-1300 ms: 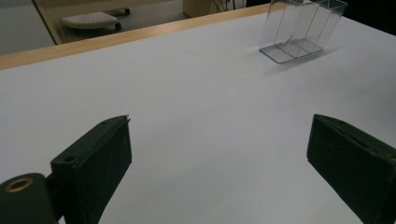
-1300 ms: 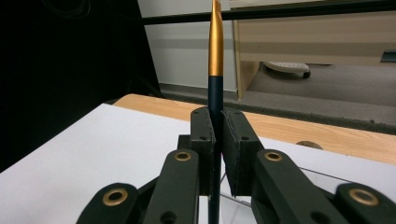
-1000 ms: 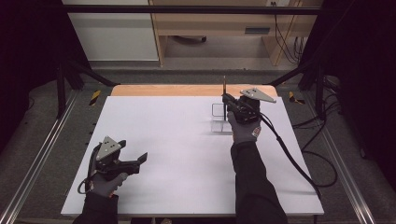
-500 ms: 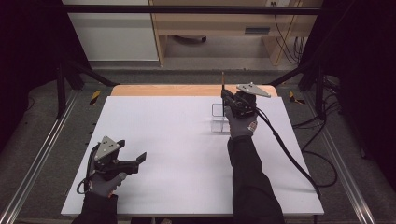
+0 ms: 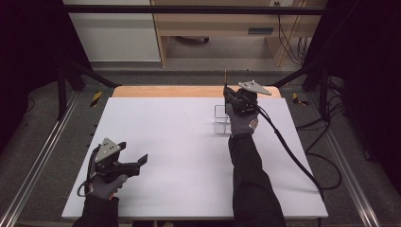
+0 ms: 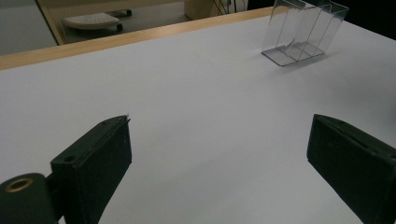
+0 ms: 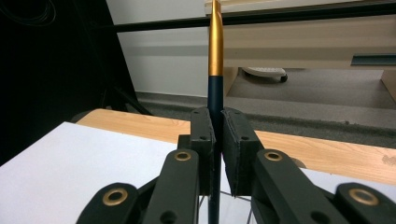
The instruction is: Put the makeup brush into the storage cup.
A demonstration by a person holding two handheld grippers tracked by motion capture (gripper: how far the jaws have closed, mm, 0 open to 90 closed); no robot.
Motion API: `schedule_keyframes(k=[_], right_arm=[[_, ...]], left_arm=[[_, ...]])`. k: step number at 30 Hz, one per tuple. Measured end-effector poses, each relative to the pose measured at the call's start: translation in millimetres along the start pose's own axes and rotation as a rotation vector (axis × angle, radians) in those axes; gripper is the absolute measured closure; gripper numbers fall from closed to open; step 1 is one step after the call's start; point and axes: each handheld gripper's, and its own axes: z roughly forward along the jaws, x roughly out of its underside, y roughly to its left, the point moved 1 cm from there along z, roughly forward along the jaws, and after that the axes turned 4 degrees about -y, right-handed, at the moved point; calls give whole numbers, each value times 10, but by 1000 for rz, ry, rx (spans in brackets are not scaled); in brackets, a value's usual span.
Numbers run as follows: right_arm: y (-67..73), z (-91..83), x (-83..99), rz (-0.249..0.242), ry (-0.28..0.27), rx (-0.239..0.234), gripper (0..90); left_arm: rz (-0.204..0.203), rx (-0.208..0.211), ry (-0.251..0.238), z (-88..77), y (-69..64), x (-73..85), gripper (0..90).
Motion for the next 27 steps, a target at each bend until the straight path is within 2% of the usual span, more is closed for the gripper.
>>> schedule_keyframes(k=[27], right_arm=[[-72, 289, 122, 14, 12, 13, 834]], left_arm=[[-9, -1, 2, 0, 30, 14, 57]])
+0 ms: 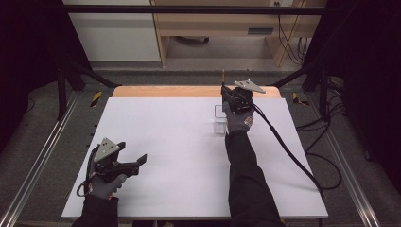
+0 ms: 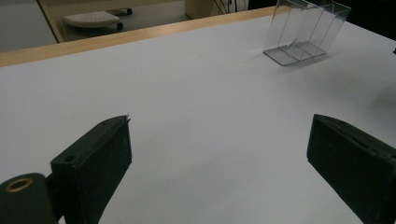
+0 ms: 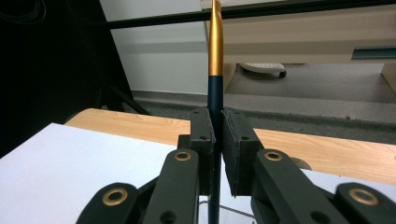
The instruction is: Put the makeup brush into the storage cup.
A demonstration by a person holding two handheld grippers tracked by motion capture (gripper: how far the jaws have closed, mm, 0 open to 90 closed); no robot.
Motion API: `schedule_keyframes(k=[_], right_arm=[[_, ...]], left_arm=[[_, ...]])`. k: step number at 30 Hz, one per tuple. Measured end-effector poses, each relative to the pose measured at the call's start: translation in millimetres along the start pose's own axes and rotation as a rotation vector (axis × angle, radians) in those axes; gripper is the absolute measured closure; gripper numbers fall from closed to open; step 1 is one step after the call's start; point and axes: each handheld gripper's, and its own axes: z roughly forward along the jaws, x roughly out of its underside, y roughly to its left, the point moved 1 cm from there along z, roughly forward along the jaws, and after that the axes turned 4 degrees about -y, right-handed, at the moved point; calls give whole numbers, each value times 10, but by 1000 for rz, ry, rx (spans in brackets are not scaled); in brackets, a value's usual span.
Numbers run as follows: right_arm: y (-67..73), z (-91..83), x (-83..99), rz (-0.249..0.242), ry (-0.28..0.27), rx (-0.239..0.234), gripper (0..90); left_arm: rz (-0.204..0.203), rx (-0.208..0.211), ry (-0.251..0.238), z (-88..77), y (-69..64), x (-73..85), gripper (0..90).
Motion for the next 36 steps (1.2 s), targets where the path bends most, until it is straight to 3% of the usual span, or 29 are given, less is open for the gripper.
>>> schedule_keyframes(k=[13, 36], right_arm=[[20, 105, 140, -3, 34, 2, 834], [104, 131, 328, -25, 80, 9, 835]], left_arm=[[-1, 1, 0, -2, -2, 2, 57], [-1, 3, -2, -5, -8, 0, 57]])
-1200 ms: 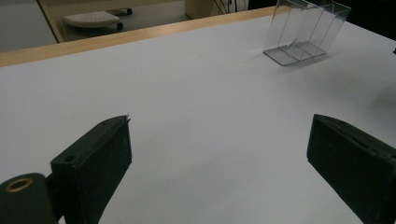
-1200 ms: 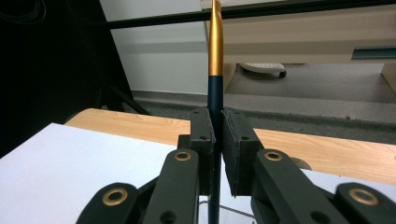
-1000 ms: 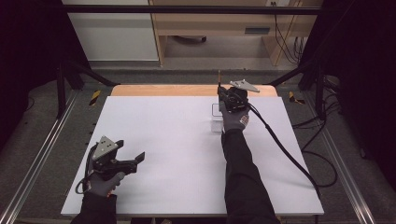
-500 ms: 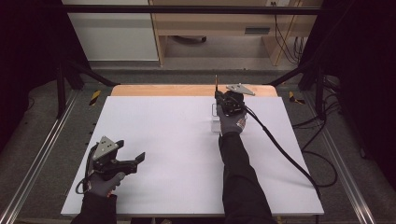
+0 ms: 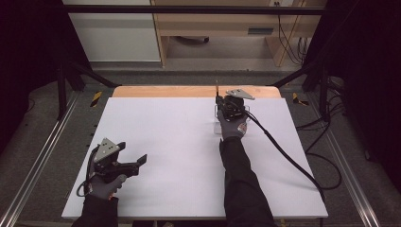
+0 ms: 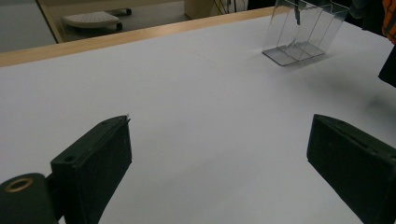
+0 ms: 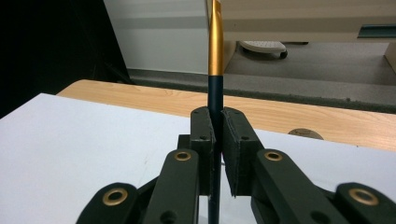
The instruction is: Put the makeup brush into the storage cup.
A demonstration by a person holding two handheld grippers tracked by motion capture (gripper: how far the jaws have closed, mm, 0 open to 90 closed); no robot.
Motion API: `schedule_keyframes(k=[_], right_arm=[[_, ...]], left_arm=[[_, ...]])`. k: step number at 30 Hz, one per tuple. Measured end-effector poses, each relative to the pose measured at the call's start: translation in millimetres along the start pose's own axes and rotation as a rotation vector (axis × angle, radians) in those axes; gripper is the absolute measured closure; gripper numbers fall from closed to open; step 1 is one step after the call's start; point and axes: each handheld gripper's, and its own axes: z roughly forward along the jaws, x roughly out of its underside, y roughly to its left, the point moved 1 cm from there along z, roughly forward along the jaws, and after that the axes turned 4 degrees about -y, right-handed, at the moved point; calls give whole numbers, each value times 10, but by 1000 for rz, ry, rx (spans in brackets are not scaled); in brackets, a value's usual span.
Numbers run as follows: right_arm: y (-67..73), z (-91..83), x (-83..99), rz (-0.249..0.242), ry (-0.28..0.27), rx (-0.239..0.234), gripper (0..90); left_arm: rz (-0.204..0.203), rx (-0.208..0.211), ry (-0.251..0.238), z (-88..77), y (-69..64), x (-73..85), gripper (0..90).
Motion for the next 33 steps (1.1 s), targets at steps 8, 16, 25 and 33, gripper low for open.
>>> schedule_keyframes(k=[8, 16, 25, 33], right_arm=[[-75, -68, 74, 24, 2, 0, 834], [-96, -105, 148, 20, 15, -5, 834], [-75, -98, 222, 17, 39, -12, 833], [-94, -223, 236, 12, 72, -36, 746]], left_arm=[[3, 0, 3, 9, -13, 1, 57], [5, 1, 7, 16, -13, 6, 57], [6, 2, 6, 15, -16, 4, 57], [10, 5, 19, 53, -33, 23, 58]])
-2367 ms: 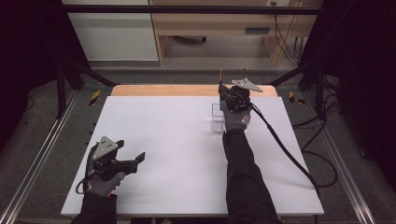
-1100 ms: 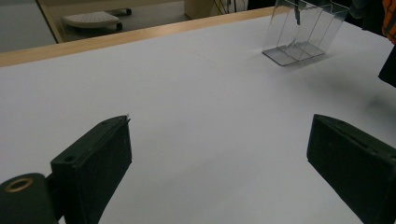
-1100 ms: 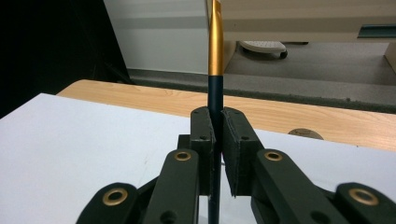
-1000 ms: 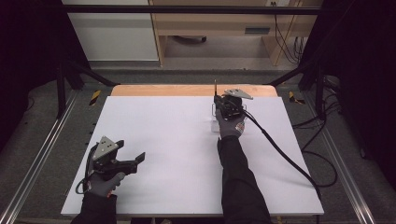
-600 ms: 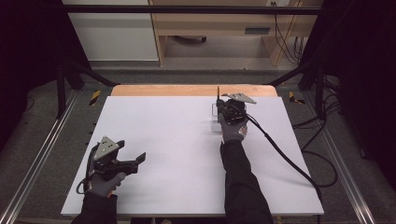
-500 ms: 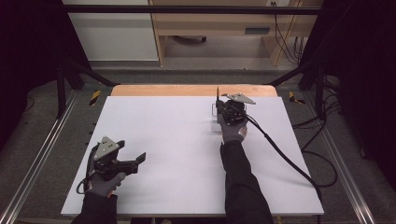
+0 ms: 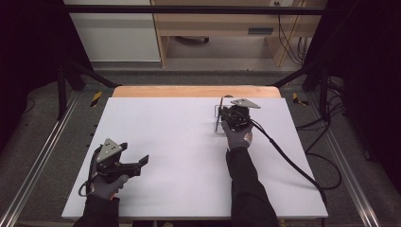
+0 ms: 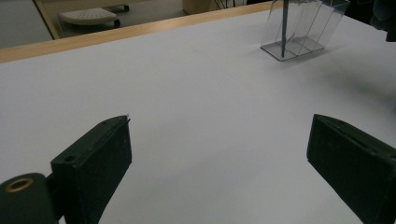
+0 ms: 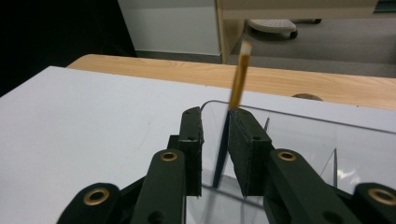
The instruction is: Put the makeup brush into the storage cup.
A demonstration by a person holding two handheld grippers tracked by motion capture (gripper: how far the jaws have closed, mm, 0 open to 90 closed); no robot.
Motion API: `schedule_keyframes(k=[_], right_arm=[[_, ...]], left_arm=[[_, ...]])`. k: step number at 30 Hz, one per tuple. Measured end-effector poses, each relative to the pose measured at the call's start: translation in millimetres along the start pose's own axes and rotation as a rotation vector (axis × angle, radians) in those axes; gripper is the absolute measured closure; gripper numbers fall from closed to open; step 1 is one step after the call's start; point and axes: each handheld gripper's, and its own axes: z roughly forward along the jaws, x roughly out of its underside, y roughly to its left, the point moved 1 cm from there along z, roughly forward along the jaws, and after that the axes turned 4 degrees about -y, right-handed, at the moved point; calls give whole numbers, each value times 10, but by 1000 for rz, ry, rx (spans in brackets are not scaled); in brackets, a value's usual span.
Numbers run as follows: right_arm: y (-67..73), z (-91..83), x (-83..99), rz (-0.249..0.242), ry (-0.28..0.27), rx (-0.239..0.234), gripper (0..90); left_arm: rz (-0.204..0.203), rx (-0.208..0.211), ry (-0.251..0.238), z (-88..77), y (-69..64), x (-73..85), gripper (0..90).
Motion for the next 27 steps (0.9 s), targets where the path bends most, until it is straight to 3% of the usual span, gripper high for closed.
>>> schedule_keyframes(k=[14, 18, 27], right_arm=[[-50, -505, 29, -36, -34, -116, 493], [-47, -613, 76, -64, -26, -125, 425], [-71, -797, 215, -74, -19, -164, 281]], left_arm=[[19, 4, 20, 66, -75, 23, 57], [24, 5, 25, 82, -93, 33, 58], [23, 5, 35, 108, -96, 59, 55]])
